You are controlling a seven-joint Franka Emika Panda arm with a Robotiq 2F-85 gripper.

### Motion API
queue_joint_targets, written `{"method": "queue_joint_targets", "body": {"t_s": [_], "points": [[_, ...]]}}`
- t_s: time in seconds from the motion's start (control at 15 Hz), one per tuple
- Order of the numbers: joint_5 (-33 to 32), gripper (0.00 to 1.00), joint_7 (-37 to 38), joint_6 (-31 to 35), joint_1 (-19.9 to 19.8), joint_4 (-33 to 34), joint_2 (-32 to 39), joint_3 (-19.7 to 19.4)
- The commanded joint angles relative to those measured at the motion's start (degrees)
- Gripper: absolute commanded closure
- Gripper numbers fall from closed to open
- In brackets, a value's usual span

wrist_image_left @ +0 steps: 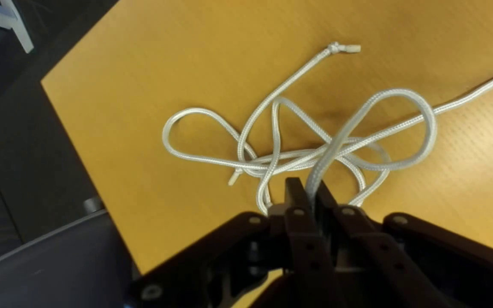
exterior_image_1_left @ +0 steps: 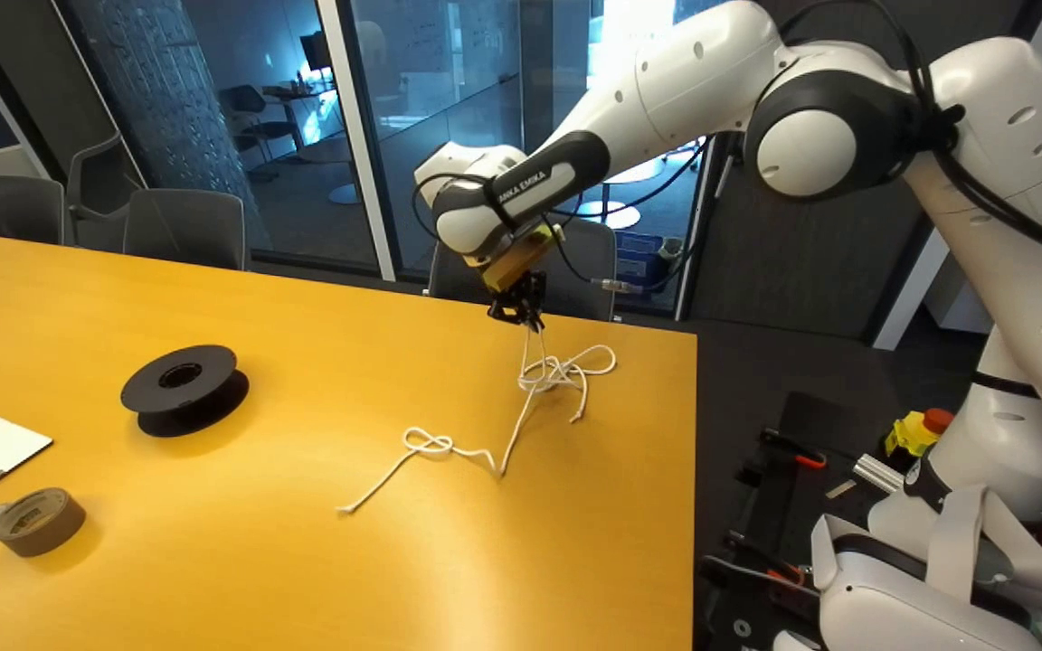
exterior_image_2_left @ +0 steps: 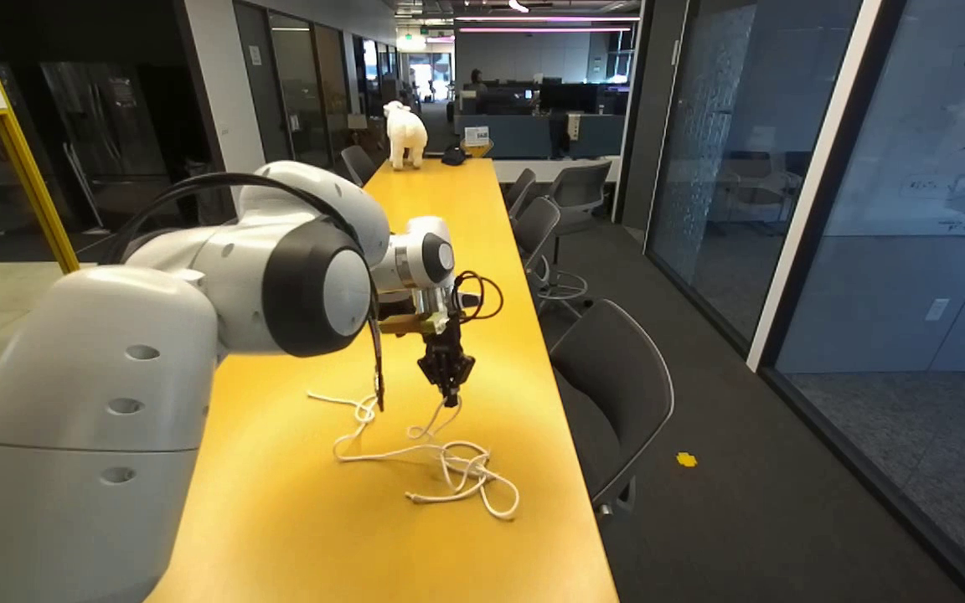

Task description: Untangle the rope on the table.

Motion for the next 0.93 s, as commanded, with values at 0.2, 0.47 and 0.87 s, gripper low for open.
{"method": "queue_joint_targets", "body": {"t_s": [0.2, 0.47, 0.87], "points": [[-1.2, 0.93, 1.8, 1.0, -3.5, -10.1, -19.2, -0.6], [-1.7, 0.92, 5.6, 0.9, -4.2, -11.2, -27.2, -0.1], [-1.6, 0.92, 16.9, 3.8, -4.9, -10.9, -35.3, 1.1]]}}
